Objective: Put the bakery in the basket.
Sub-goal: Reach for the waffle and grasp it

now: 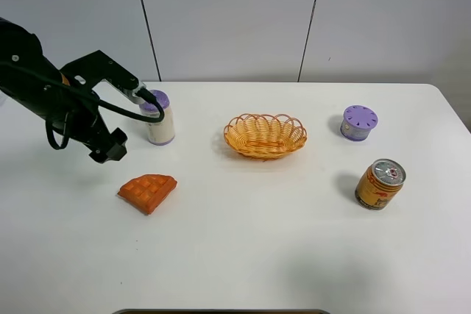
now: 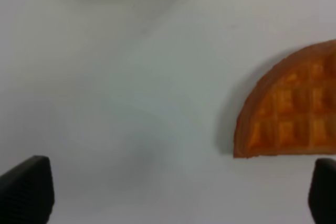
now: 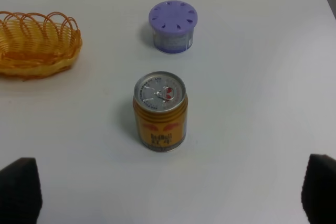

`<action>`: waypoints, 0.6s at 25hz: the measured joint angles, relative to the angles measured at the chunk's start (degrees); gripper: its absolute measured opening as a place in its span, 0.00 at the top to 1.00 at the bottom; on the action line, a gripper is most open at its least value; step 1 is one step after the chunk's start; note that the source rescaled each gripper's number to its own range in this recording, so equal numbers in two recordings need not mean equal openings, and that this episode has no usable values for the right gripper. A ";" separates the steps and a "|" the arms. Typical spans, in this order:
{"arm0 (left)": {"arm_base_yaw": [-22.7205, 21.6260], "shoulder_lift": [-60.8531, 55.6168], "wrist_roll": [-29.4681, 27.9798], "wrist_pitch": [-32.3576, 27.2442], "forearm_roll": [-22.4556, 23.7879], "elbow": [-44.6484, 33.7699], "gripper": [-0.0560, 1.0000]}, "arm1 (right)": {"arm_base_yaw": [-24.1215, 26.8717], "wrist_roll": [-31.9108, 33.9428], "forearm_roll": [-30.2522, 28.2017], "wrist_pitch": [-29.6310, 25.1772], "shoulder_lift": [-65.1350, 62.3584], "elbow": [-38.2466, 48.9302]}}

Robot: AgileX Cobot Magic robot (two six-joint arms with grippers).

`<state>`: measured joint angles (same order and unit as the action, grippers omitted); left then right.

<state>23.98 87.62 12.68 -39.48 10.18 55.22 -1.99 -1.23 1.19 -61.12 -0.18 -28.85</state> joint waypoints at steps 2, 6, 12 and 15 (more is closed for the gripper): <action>0.00 1.87 0.00 1.07 -0.49 0.00 0.00 | 0.00 0.00 0.00 0.00 0.00 0.00; 0.86 5.20 -0.06 4.00 -2.45 0.00 0.00 | 0.00 0.00 0.00 0.00 0.00 0.00; 3.31 8.84 -1.56 5.76 -4.04 0.00 0.00 | 0.00 0.00 0.00 0.00 0.00 0.00; 3.36 10.14 -1.55 5.76 -4.84 0.00 0.00 | 0.00 0.00 0.00 0.00 0.00 0.00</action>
<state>27.34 97.76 11.13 -33.72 5.34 55.22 -1.99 -1.23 1.19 -61.12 -0.18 -28.85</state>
